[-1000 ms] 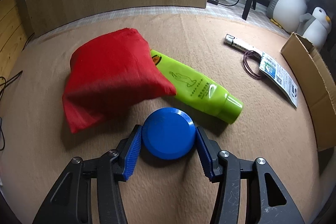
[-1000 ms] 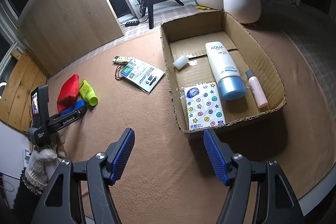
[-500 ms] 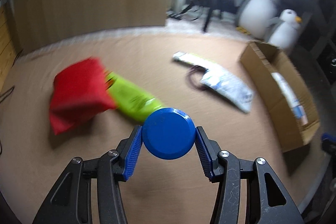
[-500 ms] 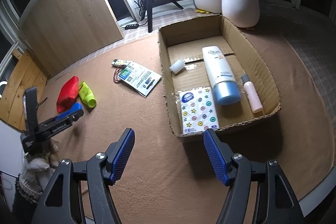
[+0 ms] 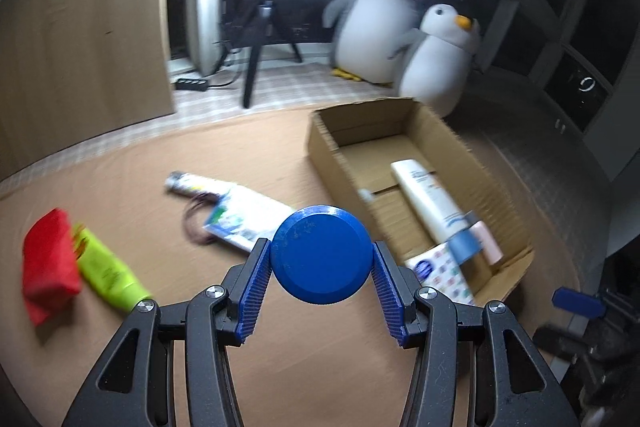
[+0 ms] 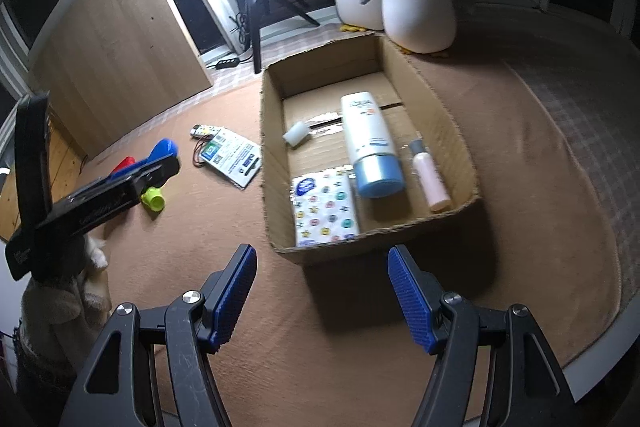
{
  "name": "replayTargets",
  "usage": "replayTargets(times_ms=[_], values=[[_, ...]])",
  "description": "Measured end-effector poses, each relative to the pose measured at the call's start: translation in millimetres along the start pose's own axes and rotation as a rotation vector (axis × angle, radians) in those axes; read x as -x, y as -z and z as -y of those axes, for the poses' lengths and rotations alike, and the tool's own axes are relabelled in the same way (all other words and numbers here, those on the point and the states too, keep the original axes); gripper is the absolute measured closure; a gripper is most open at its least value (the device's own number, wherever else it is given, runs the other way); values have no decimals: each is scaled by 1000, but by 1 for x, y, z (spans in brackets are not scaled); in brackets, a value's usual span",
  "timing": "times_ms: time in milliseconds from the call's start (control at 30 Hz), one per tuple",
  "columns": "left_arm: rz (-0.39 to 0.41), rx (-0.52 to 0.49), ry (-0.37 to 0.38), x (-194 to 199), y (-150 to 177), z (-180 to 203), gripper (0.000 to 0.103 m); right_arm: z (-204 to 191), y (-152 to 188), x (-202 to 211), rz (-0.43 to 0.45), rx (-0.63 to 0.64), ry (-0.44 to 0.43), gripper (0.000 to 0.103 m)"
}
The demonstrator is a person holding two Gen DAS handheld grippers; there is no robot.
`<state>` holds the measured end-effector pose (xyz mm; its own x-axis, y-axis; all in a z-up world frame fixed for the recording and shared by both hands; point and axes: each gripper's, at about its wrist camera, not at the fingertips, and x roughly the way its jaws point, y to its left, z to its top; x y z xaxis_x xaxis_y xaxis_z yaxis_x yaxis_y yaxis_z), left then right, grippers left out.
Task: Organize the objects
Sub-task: 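Carry the blue tin with the left tool into the box and release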
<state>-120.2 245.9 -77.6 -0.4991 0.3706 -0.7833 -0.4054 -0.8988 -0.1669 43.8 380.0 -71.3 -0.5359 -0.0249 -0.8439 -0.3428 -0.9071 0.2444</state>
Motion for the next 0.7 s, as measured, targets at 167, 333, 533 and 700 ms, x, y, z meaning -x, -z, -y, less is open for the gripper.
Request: replayTargets(times_ms=[167, 333, 533, 700], values=[[-8, -25, 21, -18, -10, 33, 49, 16, 2, 7, 8, -14, 11, 38], [-26, -53, 36, -33, -13, 59, 49, 31, 4, 8, 5, -28, 13, 38], [-36, -59, 41, -38, -13, 72, 49, 39, 5, 7, 1, -33, 10, 38], [-31, -62, 44, -37, -14, 71, 40, 39, 5, 2, -8, -32, 4, 38]])
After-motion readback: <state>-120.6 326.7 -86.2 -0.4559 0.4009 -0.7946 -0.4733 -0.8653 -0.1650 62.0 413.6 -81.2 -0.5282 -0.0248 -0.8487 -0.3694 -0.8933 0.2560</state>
